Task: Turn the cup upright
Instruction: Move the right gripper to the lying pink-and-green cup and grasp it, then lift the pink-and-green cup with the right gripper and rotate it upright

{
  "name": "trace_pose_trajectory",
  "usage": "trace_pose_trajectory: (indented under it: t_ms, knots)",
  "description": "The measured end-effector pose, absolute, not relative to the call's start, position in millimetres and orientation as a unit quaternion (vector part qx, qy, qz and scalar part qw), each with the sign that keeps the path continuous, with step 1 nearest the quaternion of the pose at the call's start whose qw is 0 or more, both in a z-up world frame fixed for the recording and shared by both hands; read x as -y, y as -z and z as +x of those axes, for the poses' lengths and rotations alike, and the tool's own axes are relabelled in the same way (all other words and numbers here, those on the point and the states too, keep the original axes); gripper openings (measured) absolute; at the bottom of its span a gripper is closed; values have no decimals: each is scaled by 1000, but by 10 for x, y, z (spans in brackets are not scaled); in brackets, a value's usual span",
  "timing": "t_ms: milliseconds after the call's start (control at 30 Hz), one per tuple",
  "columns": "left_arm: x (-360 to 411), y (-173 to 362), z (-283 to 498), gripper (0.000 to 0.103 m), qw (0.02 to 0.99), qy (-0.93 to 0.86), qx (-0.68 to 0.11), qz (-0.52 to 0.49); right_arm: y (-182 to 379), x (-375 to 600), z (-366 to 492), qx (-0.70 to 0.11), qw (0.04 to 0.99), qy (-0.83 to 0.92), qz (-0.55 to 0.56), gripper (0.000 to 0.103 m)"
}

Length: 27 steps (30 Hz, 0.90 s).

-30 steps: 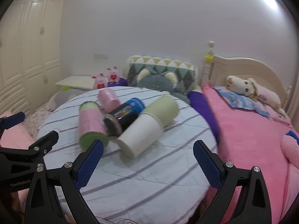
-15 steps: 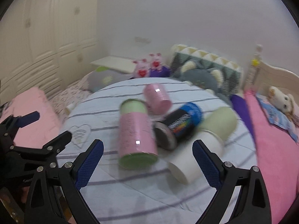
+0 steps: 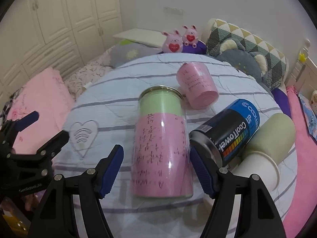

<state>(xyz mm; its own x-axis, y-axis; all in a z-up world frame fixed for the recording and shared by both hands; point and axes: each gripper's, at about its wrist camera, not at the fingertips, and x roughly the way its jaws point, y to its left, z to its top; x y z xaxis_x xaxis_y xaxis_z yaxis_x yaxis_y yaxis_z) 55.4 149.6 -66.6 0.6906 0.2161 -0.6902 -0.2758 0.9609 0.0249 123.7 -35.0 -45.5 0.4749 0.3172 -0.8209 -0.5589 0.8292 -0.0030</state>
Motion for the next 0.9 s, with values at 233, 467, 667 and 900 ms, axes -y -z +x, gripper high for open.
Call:
trace_pose_trajectory:
  t_ms: [233, 467, 667, 900]
  knots:
    - [-1577, 801, 738, 103, 906, -130, -397, -69, 563, 230, 1396, -457, 835, -260, -159, 72]
    - [-1615, 880, 830, 103, 898, -136, -412, -79, 740, 64, 1535, -478, 818, -255, -194, 74]
    - [-1656, 909, 840, 103, 892, -143, -420, -81, 703, 72, 1560, -475, 825, -262, -160, 72]
    - [-1700, 843, 754, 103, 892, -144, -418, -93, 580, 106, 1445, -464, 832, -268, -143, 72]
